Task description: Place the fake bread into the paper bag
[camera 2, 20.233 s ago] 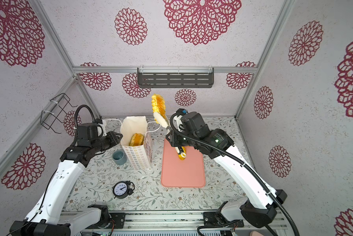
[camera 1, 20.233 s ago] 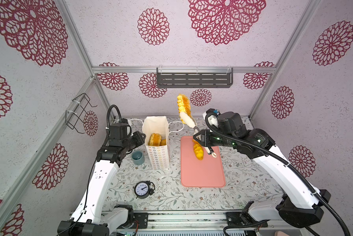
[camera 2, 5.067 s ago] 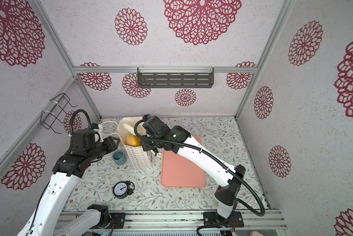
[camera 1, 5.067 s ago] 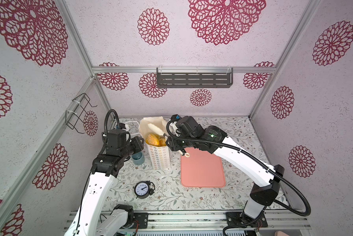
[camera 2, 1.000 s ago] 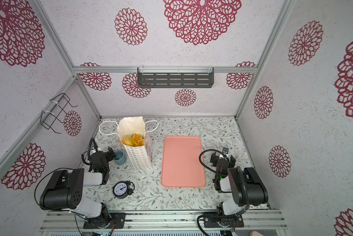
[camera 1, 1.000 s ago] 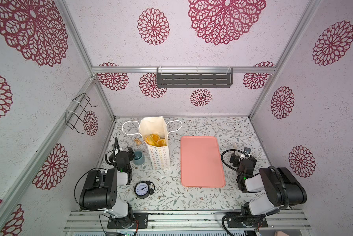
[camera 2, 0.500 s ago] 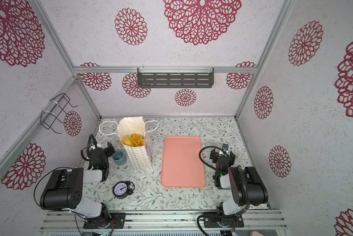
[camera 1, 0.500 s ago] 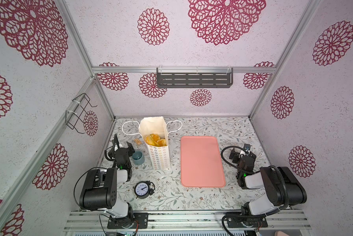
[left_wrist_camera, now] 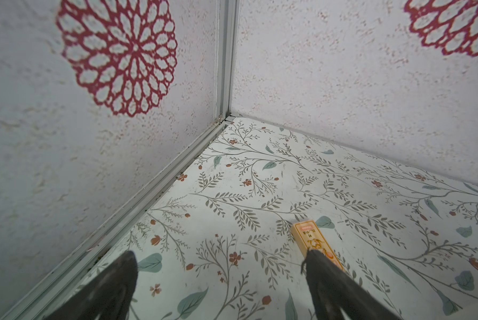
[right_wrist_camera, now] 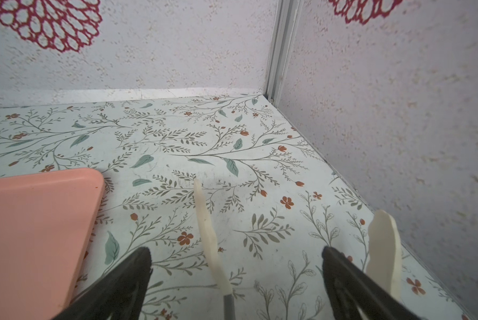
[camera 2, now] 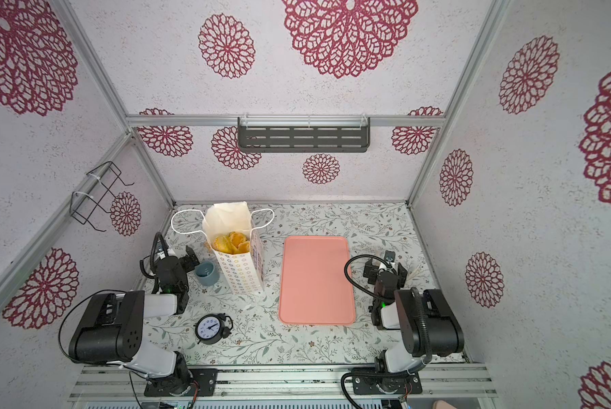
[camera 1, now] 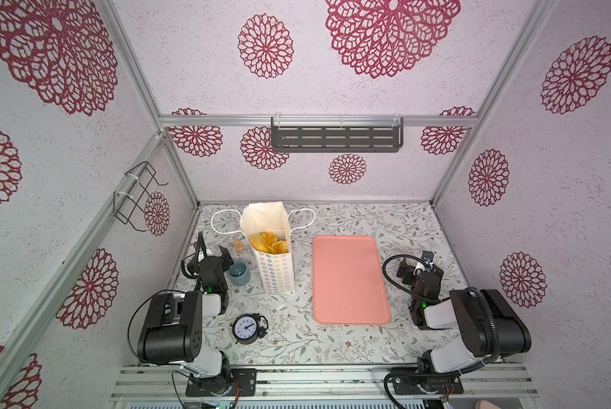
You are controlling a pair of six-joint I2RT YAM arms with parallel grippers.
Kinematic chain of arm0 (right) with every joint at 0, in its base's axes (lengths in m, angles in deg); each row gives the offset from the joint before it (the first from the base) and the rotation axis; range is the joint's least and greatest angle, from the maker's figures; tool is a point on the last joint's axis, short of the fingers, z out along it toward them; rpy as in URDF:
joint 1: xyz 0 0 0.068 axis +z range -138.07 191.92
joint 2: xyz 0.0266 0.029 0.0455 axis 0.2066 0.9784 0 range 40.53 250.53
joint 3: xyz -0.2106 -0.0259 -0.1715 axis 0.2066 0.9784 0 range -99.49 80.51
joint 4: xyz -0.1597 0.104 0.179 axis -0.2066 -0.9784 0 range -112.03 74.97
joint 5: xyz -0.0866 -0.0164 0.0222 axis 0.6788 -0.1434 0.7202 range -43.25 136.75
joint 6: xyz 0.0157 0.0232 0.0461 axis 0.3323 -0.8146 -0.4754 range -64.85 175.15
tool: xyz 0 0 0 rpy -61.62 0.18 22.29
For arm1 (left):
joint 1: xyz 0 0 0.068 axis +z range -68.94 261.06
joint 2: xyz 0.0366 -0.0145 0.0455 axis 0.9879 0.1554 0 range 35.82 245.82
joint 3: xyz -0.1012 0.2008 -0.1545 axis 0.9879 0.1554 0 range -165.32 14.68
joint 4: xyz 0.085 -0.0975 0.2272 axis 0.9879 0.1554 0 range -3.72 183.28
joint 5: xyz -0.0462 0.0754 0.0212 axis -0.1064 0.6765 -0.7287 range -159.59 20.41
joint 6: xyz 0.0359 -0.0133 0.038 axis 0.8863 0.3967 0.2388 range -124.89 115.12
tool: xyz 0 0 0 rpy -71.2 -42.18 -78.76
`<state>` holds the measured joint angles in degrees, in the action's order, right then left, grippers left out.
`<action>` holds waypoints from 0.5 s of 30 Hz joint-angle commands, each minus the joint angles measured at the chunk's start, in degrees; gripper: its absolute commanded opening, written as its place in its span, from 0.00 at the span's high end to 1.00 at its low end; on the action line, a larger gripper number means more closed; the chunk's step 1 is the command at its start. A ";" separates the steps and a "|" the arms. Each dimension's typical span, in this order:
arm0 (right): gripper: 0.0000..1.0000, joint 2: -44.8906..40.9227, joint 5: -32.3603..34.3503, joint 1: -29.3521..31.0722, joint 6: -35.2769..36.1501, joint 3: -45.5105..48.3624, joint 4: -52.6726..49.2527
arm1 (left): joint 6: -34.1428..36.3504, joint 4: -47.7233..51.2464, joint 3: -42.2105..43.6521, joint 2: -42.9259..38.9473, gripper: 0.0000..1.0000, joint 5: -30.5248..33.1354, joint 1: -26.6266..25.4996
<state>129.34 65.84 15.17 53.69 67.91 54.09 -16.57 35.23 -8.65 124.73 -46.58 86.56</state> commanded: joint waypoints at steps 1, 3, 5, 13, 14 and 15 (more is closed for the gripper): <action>0.01 -0.59 -0.34 0.36 0.56 -1.21 1.62 | 1.67 -1.11 -0.13 0.38 0.03 0.11 -0.23; 0.01 -0.62 -0.55 0.36 0.43 -1.29 1.28 | 1.71 -1.10 -0.12 0.39 0.03 0.11 -0.29; 0.01 -0.56 -0.73 0.29 0.27 -1.59 0.89 | 1.76 -1.12 -0.10 0.39 0.03 0.29 -0.40; 0.01 -0.35 -4.50 -1.49 -0.68 -2.92 -1.77 | 1.84 0.00 -0.90 0.83 0.03 0.37 -0.45; 0.01 -0.79 -4.19 -1.41 -0.36 -2.38 -1.25 | 1.84 -0.23 -0.72 0.67 0.03 0.37 -0.40; 0.01 -0.88 -4.12 -1.32 -0.22 -2.26 -1.12 | 1.84 -0.35 -0.54 0.58 0.03 0.42 -0.40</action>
<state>129.34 62.68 13.95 53.63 65.85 51.36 -16.41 35.23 -8.65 124.81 -46.45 86.34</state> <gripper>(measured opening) 0.989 0.974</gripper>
